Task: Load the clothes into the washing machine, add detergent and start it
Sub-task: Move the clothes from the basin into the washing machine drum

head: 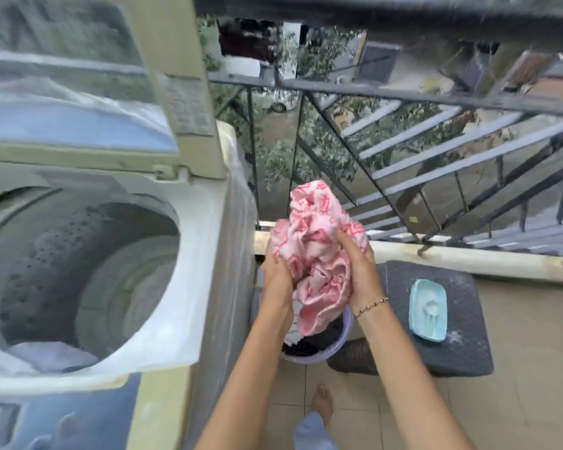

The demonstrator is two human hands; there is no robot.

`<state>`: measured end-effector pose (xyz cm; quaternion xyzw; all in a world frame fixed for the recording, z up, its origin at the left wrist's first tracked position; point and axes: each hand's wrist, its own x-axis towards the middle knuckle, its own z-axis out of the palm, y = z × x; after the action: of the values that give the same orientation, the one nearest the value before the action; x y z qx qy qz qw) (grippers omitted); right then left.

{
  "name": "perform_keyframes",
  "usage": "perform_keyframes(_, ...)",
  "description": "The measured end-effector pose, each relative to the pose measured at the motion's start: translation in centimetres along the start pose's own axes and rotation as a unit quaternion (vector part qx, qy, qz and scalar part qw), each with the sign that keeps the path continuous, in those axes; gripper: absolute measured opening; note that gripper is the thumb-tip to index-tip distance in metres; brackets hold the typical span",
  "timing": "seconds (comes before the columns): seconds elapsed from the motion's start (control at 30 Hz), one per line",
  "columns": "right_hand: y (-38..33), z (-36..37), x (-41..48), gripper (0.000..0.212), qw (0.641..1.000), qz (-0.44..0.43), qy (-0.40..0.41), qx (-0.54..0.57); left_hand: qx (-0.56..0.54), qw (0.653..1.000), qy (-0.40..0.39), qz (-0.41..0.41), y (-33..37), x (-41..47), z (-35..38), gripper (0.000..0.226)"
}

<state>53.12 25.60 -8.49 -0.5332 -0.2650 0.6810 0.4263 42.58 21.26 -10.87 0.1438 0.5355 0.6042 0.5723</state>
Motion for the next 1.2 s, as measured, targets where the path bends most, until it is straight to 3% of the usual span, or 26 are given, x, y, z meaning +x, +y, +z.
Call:
perform_keyframes(0.07, -1.8, 2.0, -1.8, 0.045, 0.999, 0.001, -0.037, 0.016, 0.032, 0.995, 0.008, 0.098, 3.9, -1.7, 0.1, 0.028)
perform_keyframes(0.2, -3.5, 7.2, -5.3, 0.039, 0.995, -0.034, -0.088, -0.022, 0.095, 0.967, 0.067, 0.227, 11.3, -4.3, -3.4, 0.021)
perform_keyframes(0.33, -3.0, 14.1, -7.4, 0.016, 0.978, -0.098, -0.154, -0.097, 0.236, 0.914, 0.191, 0.271, 17.7, -4.5, -11.4, 0.03)
perform_keyframes(0.4, -1.8, 18.0, -7.7, 0.015, 0.968, -0.115, -0.18, -0.13, 0.274, 0.893, 0.223, 0.28, 19.8, -4.9, -15.5, 0.034)
perform_keyframes(0.5, 0.9, 23.4, -7.4, 0.04, 0.96, -0.117, -0.171, -0.186, 0.28, 0.904, 0.216, 0.239, 21.8, -5.1, -21.1, 0.03)
perform_keyframes(0.67, 5.9, 29.4, -5.1, 0.056, 0.926, -0.083, -0.122, -0.348, 0.474, 0.836, 0.184, 0.206, 22.8, -3.8, -28.9, 0.039)
perform_keyframes(0.77, 8.7, 31.5, -4.1, 0.047, 0.892, -0.084, -0.092, -0.433, 0.528, 0.817, 0.188, 0.136, 22.1, -2.1, -31.7, 0.039)
perform_keyframes(0.83, 10.7, 32.5, -3.3, 0.042, 0.883, -0.08, -0.092, -0.453, 0.547, 0.814, 0.165, 0.099, 21.4, -0.9, -33.0, 0.039)
perform_keyframes(0.97, 14.1, 33.4, -1.5, 0.055, 0.871, -0.039, -0.099, -0.48, 0.593, 0.784, 0.179, 0.046, 19.6, 1.2, -35.3, 0.028)
perform_keyframes(1.1, 16.2, 33.6, -0.3, 0.071, 0.868, 0.024, -0.136, -0.477, 0.622, 0.755, 0.201, -0.052, 18.4, 2.4, -36.7, 0.044)
perform_keyframes(1.2, 16.6, 33.3, 0.1, 0.063, 0.849, 0.018, -0.132, -0.511, 0.539, 0.799, 0.254, -0.079, 18.2, 2.4, -36.7, 0.061)
